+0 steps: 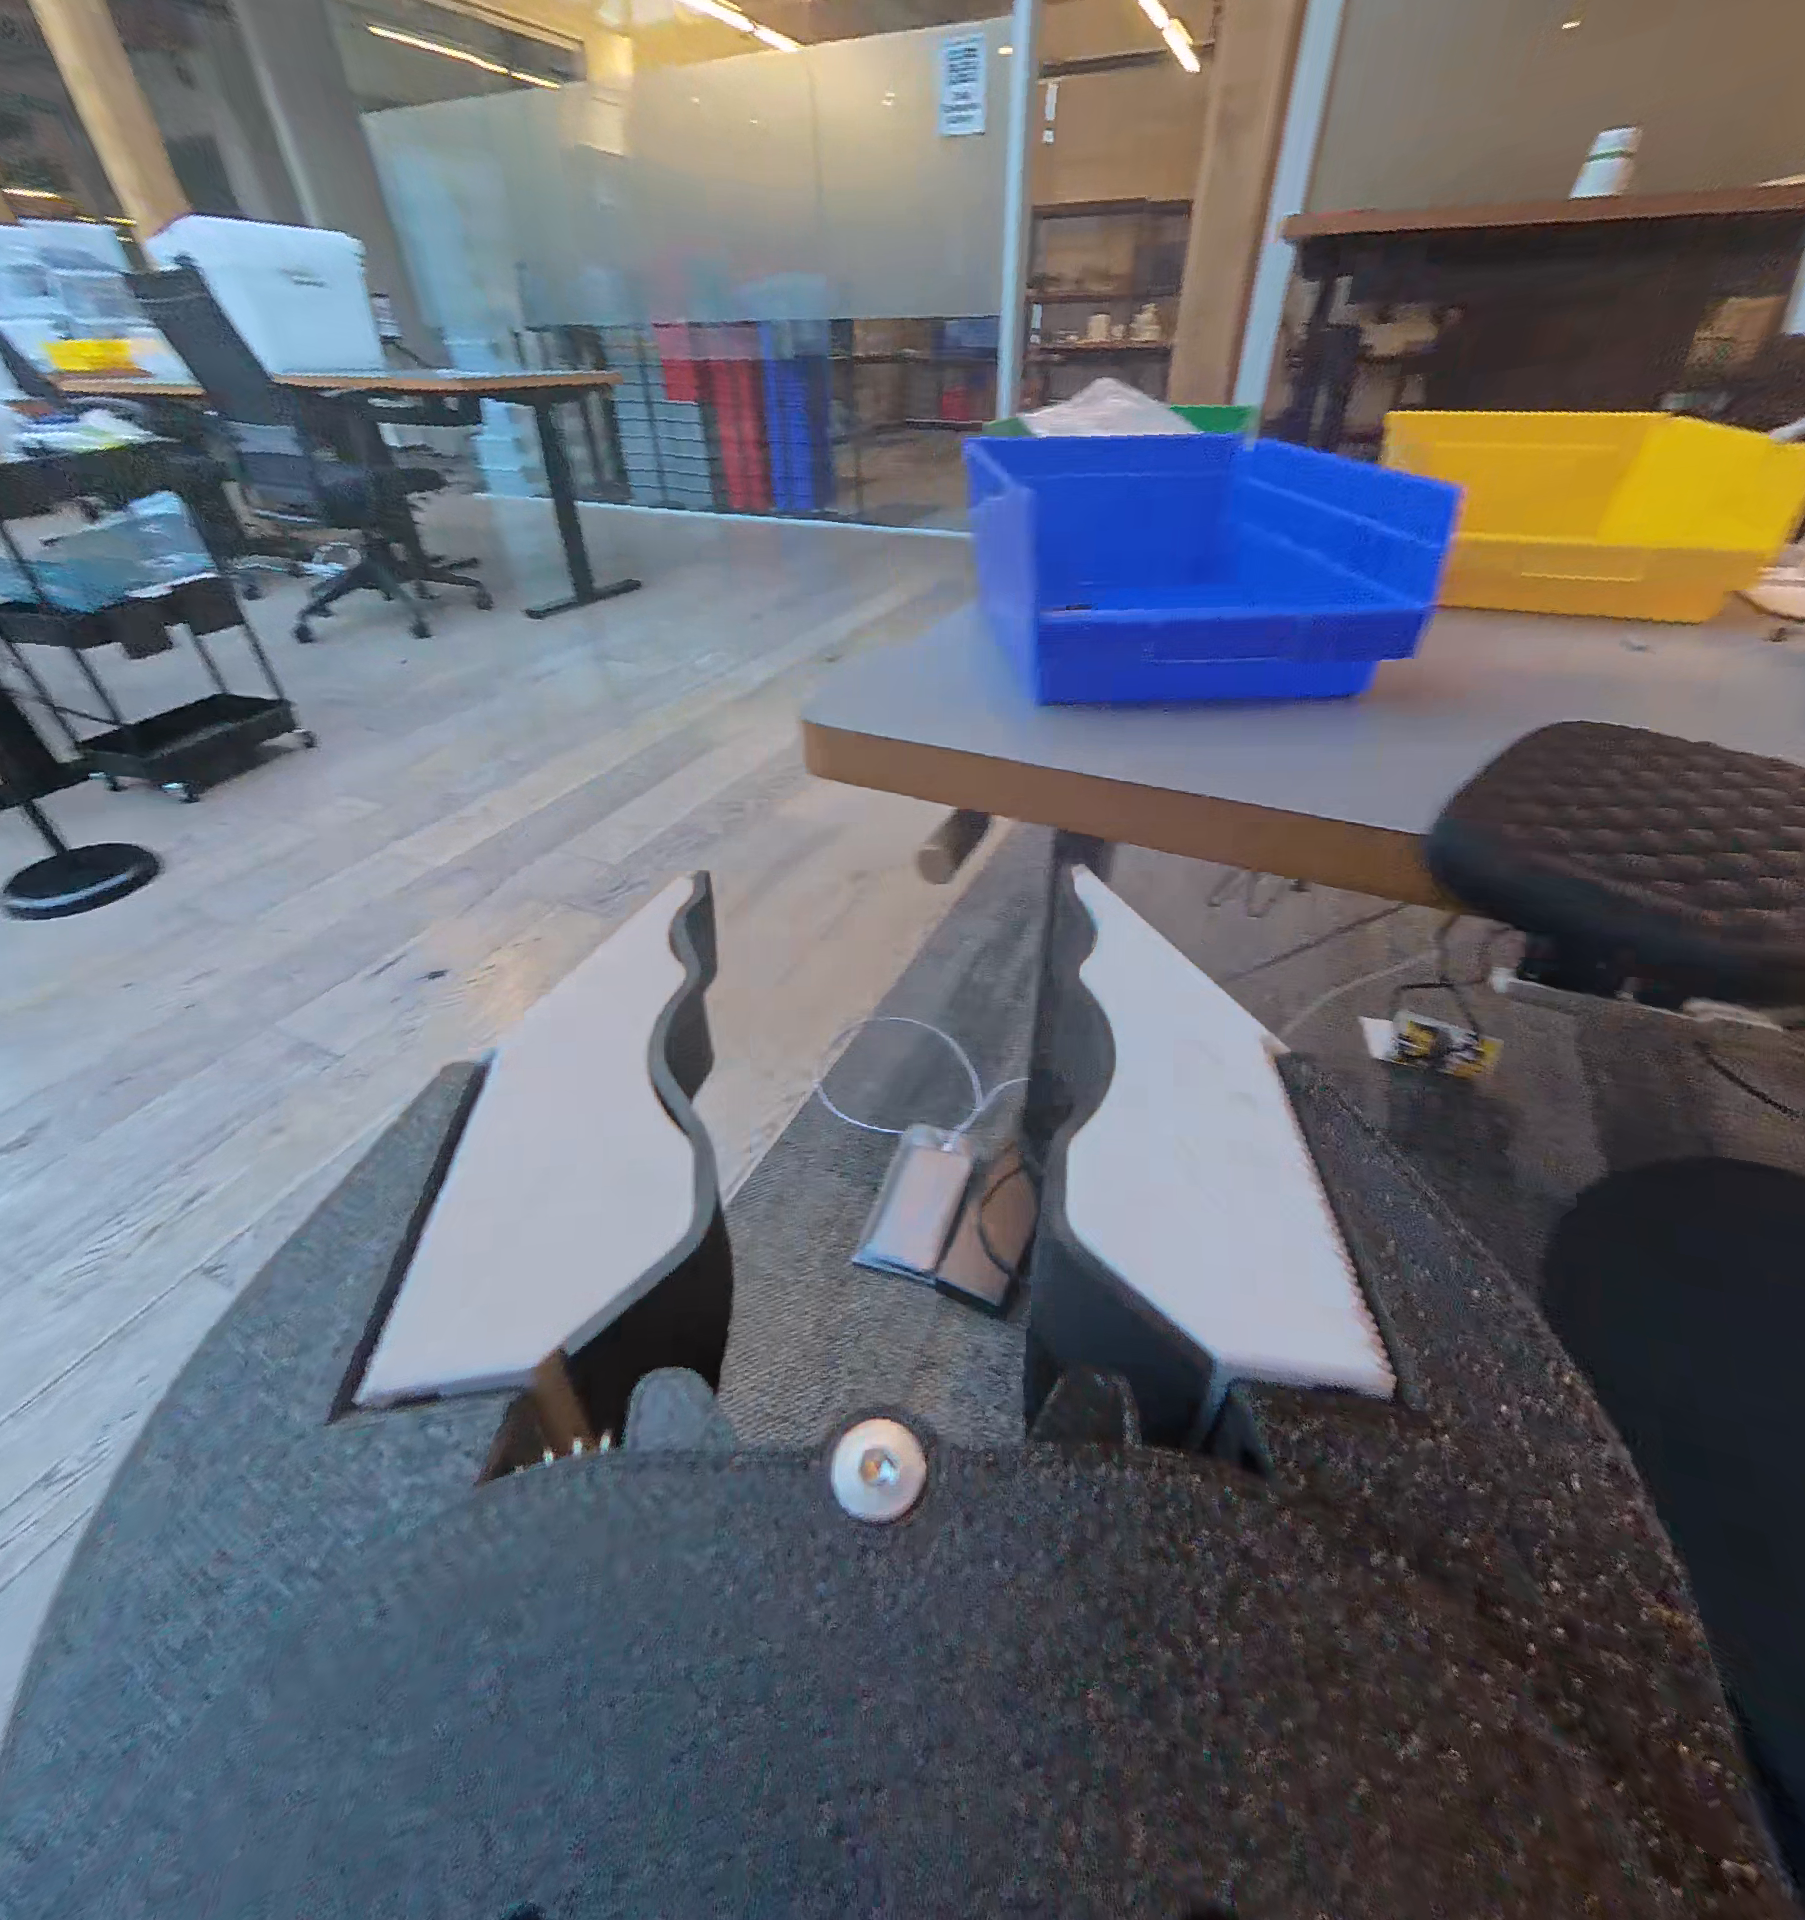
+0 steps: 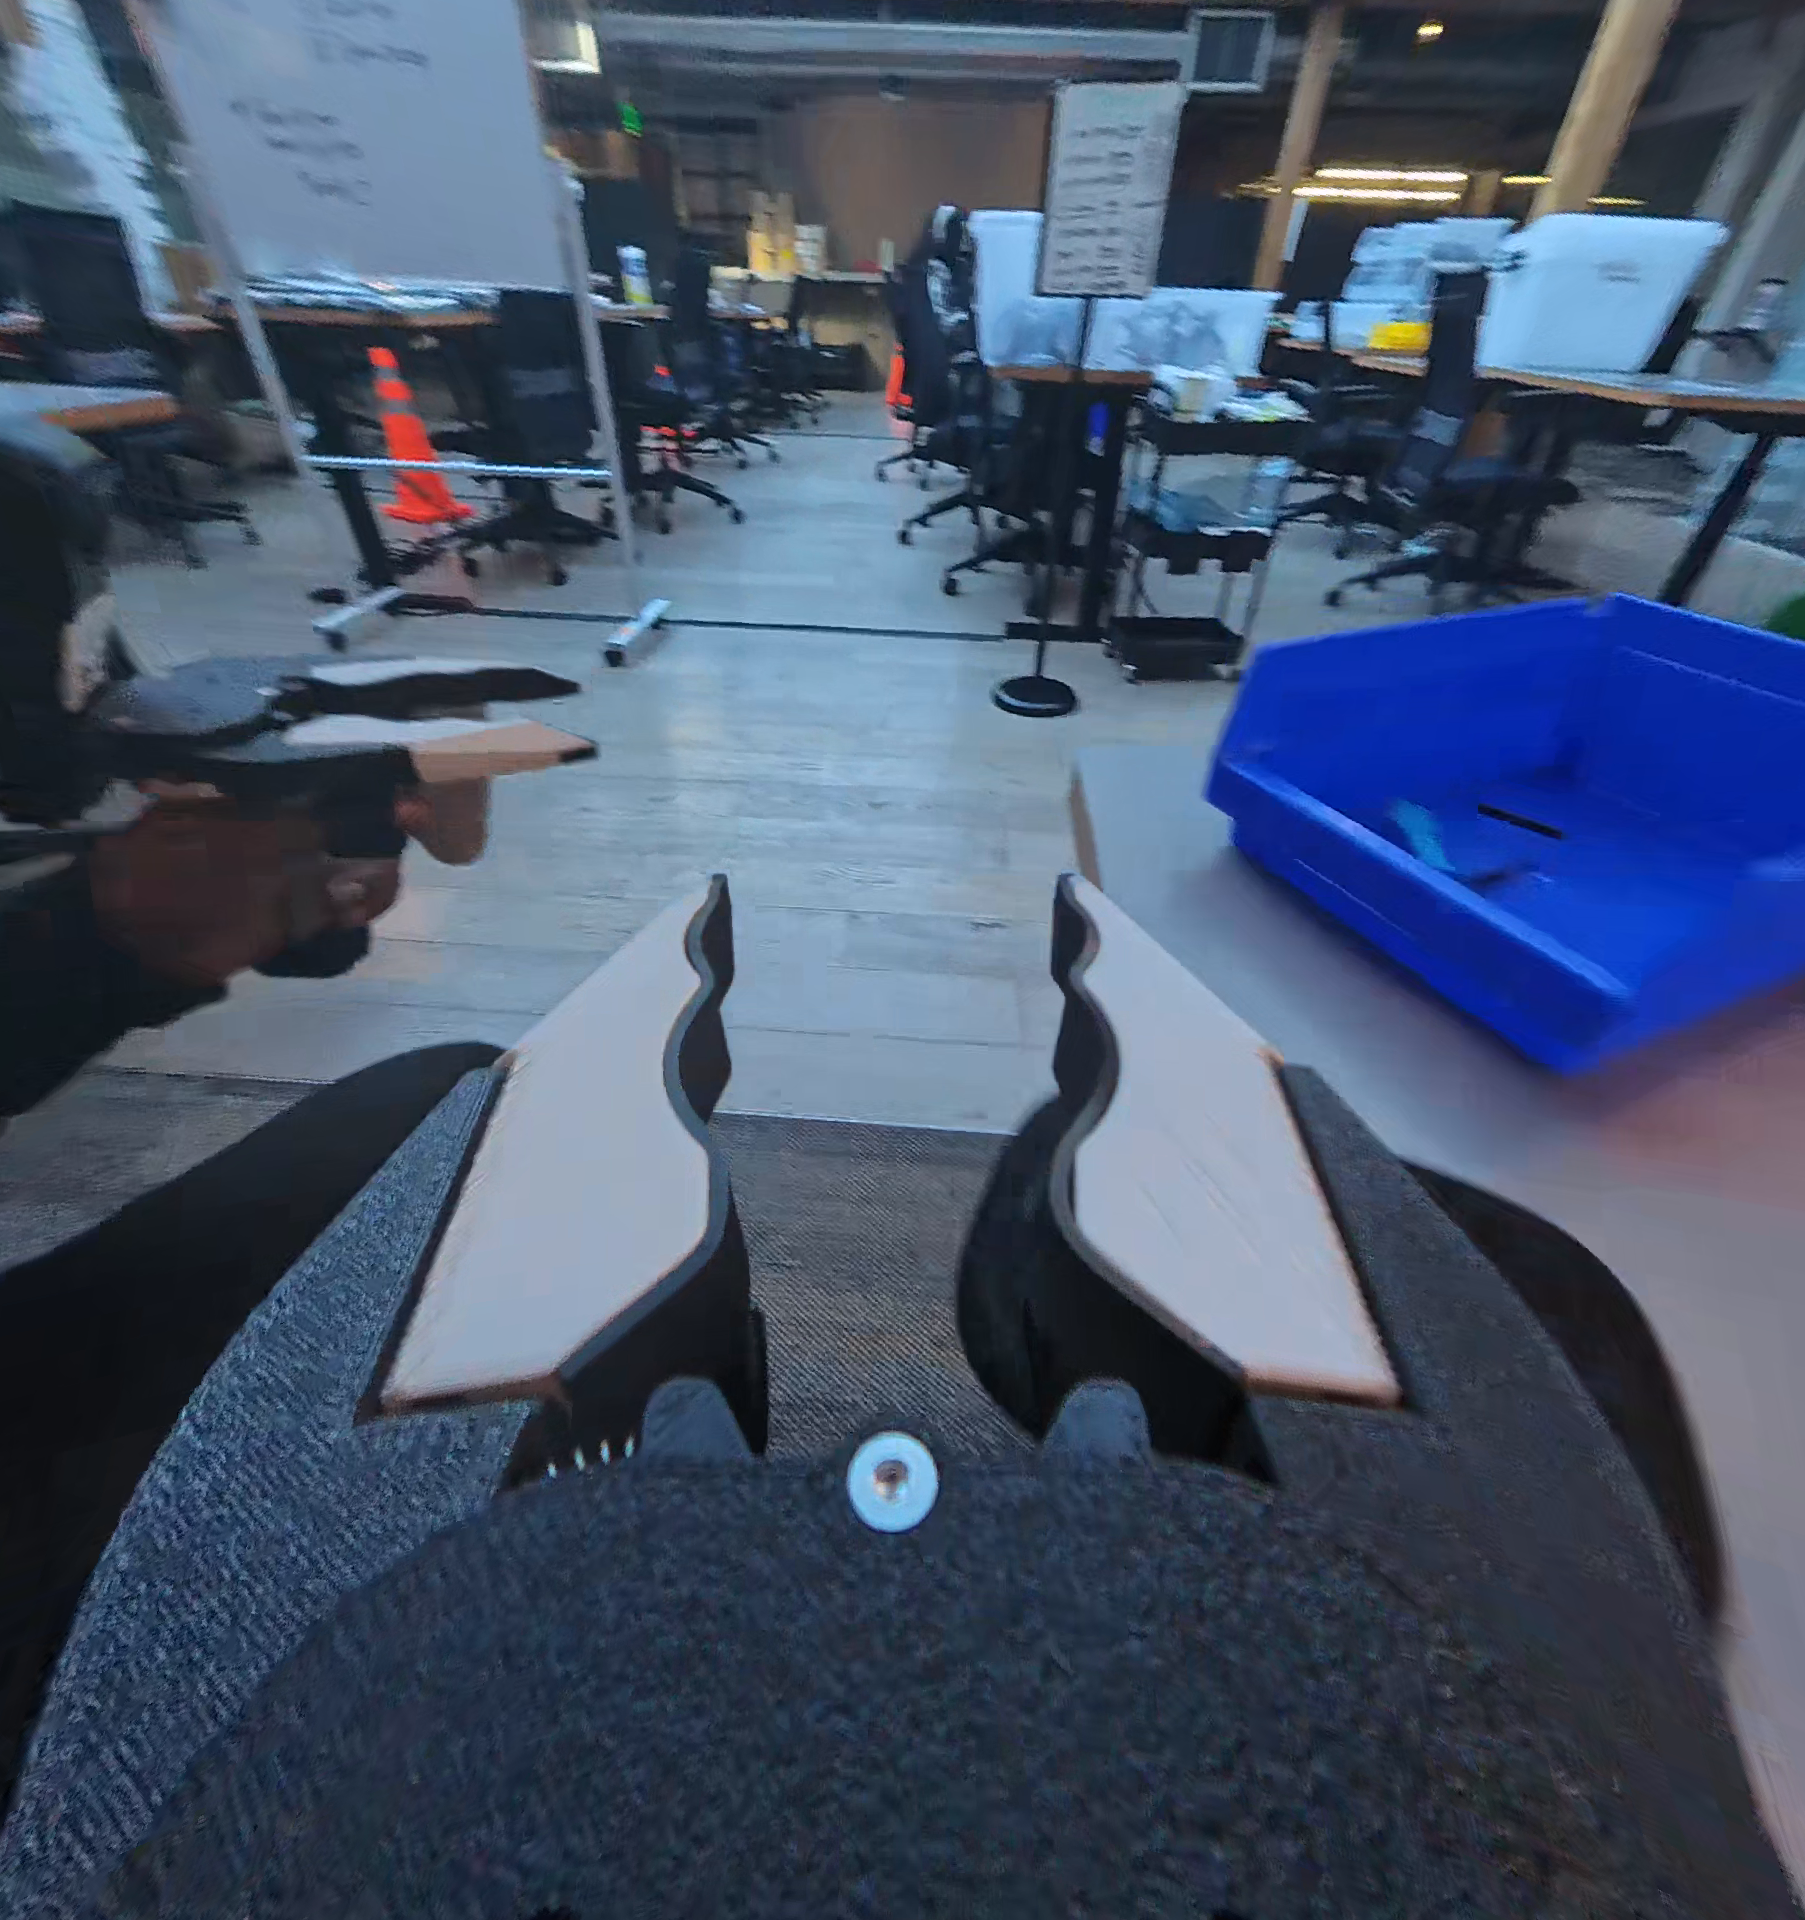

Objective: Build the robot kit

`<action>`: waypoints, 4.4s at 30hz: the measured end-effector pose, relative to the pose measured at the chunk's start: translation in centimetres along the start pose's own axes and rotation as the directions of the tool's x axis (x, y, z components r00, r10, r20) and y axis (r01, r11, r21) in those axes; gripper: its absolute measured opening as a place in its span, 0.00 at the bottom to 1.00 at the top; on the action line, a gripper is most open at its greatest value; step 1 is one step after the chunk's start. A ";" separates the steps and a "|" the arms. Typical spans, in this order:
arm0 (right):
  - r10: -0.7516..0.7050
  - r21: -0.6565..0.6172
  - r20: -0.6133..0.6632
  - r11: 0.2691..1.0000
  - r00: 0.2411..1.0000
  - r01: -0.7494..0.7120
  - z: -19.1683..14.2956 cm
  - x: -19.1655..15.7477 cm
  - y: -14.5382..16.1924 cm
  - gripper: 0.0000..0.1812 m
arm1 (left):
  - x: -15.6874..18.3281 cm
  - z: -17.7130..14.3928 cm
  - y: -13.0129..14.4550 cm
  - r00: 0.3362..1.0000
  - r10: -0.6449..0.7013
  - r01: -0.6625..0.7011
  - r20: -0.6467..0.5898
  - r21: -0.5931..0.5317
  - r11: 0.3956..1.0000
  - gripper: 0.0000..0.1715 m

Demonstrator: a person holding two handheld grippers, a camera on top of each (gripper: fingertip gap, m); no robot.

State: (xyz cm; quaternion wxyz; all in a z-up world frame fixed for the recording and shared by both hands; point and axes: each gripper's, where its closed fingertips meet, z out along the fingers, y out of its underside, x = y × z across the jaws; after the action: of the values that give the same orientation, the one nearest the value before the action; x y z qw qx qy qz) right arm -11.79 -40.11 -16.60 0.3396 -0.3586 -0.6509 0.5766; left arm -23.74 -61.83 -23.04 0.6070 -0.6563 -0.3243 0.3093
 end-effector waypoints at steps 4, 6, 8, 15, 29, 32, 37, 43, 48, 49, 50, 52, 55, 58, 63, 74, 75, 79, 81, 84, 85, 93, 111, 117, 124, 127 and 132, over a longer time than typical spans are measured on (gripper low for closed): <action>0.022 0.040 0.186 0.999 0.982 -0.030 12.7 -3.6 -2.2 0.37 | -9.8 2.2 3.4 0.989 -0.041 0.038 0.142 0.027 0.999 0.38; 0.014 0.057 0.191 0.998 0.982 -0.025 19.1 -3.8 -2.8 0.39 | -15.7 2.4 4.4 0.970 -0.092 0.083 0.226 0.052 0.995 0.38; 0.058 0.031 0.178 0.997 0.982 -0.065 25.0 -3.2 -3.2 0.41 | -21.3 1.6 4.1 0.939 -0.154 0.142 0.308 0.063 0.988 0.41; 0.163 -0.213 0.061 0.966 0.985 -0.147 37.8 -0.3 -6.2 0.43 | -34.5 -5.5 -3.6 0.855 -0.108 0.182 0.507 -0.099 0.978 0.45; 0.223 -0.356 -0.180 0.893 0.958 -0.275 49.3 8.2 -24.3 0.46 | -47.0 1.8 -29.1 0.933 -0.132 0.202 0.336 -0.181 0.963 0.43; 0.229 -0.319 -0.250 0.898 0.941 -0.303 50.7 12.2 -23.9 0.47 | -49.0 7.6 -29.9 0.949 -0.092 0.155 0.303 -0.191 0.969 0.44; 0.256 -0.275 -0.356 0.891 0.899 -0.362 54.5 20.9 -20.5 0.47 | -51.3 19.4 -29.4 0.960 -0.054 0.120 0.275 -0.229 0.966 0.45; 0.299 -0.203 -0.459 0.881 0.837 -0.427 63.7 37.1 -18.2 0.50 | -54.1 39.0 -32.7 0.969 -0.012 0.084 0.248 -0.279 0.957 0.47; 0.285 -0.120 -0.538 0.906 0.793 -0.406 66.9 50.1 -22.3 0.51 | -53.2 58.8 -37.0 0.999 -0.004 0.016 0.051 -0.238 0.971 0.48; 0.271 -0.111 -0.558 0.912 0.785 -0.395 66.8 52.2 -23.0 0.51 | -52.9 62.6 -37.3 1.000 -0.009 0.011 0.011 -0.231 0.973 0.48; 0.257 -0.107 -0.581 0.916 0.772 -0.386 66.7 54.2 -23.3 0.51 | -52.4 66.4 -37.4 0.999 -0.014 0.007 -0.029 -0.231 0.973 0.48; 0.260 -0.087 -0.636 0.912 0.727 -0.401 66.1 57.9 -23.0 0.52 | -51.2 73.7 -36.8 0.993 -0.023 -0.007 -0.115 -0.250 0.968 0.47; 0.288 -0.044 -0.719 0.889 0.632 -0.455 65.2 63.4 -21.0 0.53 | -48.5 84.3 -35.0 0.966 0.001 -0.077 -0.260 -0.283 0.956 0.47; 0.286 -0.016 -0.805 0.865 0.519 -0.501 64.2 69.0 -18.2 0.54 | -44.4 94.8 -33.6 0.907 0.024 -0.157 -0.420 -0.285 0.946 0.47; 0.243 0.045 -0.925 0.832 0.292 -0.553 60.2 78.0 -16.3 0.54 | -31.4 111.9 -34.1 0.683 0.072 -0.306 -0.727 -0.195 0.932 0.47; 0.260 0.370 -0.919 0.826 -0.295 -0.426 40.0 92.2 -13.3 0.53 | 8.7 128.9 -44.8 0.099 0.256 -0.277 -0.962 0.220 0.935 0.46; 0.276 0.397 -0.905 0.822 -0.325 -0.409 38.2 94.0 -12.0 0.53 | 11.9 129.3 -44.5 0.094 0.236 -0.266 -0.967 0.204 0.942 0.46; 0.319 0.470 -0.860 0.799 -0.397 -0.375 29.3 101.5 -6.6 0.53 | 24.2 130.4 -40.6 0.082 0.203 -0.330 -0.976 0.166 0.929 0.44; 0.335 0.499 -0.847 0.769 -0.413 -0.399 25.3 104.2 -4.1 0.54 | 30.1 130.0 -39.2 0.017 0.173 -0.378 -0.985 0.154 0.913 0.45; 0.319 0.521 -0.827 0.745 -0.462 -0.418 19.3 106.8 -2.2 0.54 | 39.2 129.1 -39.1 -0.140 0.191 -0.385 -0.971 0.231 0.893 0.45; 0.313 0.532 -0.814 0.739 -0.489 -0.413 17.0 107.4 -1.7 0.54 | 42.3 129.1 -39.2 -0.180 0.194 -0.374 -0.964 0.249 0.893 0.45; 0.258 0.659 -0.627 0.679 -0.735 -0.324 2.1 108.9 4.2 0.53 | 66.2 127.1 -35.3 -0.450 0.073 -0.349 -0.890 0.250 0.903 0.45; 0.116 0.970 -0.007 0.242 -0.993 0.021 -18.5 100.1 46.0 0.47 | 100.3 117.9 -10.2 -0.765 -0.079 -0.454 -0.639 0.449 0.769 0.42; -0.038 0.997 -0.003 0.078 -0.999 -0.006 -24.0 88.5 67.5 0.47 | 101.1 116.2 5.6 -0.670 -0.163 -0.610 -0.724 0.412 0.677 0.42; -0.150 0.978 -0.096 -0.200 -0.984 -0.065 -22.7 79.3 82.1 0.43 | 100.0 111.8 17.9 -0.584 -0.274 -0.740 -0.764 0.361 0.568 0.41; -0.151 0.953 -0.101 -0.298 -0.983 -0.052 -20.6 78.3 84.1 0.06 | 100.6 109.7 19.4 -0.570 -0.313 -0.764 -0.760 0.350 0.542 0.42; -0.039 0.993 -0.059 -0.102 -0.998 -0.055 -24.1 82.5 80.3 0.00 | 103.0 105.8 15.7 -0.631 -0.333 -0.731 -0.700 0.393 0.558 0.41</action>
State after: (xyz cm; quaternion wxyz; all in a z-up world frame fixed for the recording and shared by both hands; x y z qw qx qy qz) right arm -27.40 49.19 -91.51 -0.0019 -0.8827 0.4699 -0.0080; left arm -45.91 82.89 -47.56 0.1293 -0.7524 0.5413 -0.3524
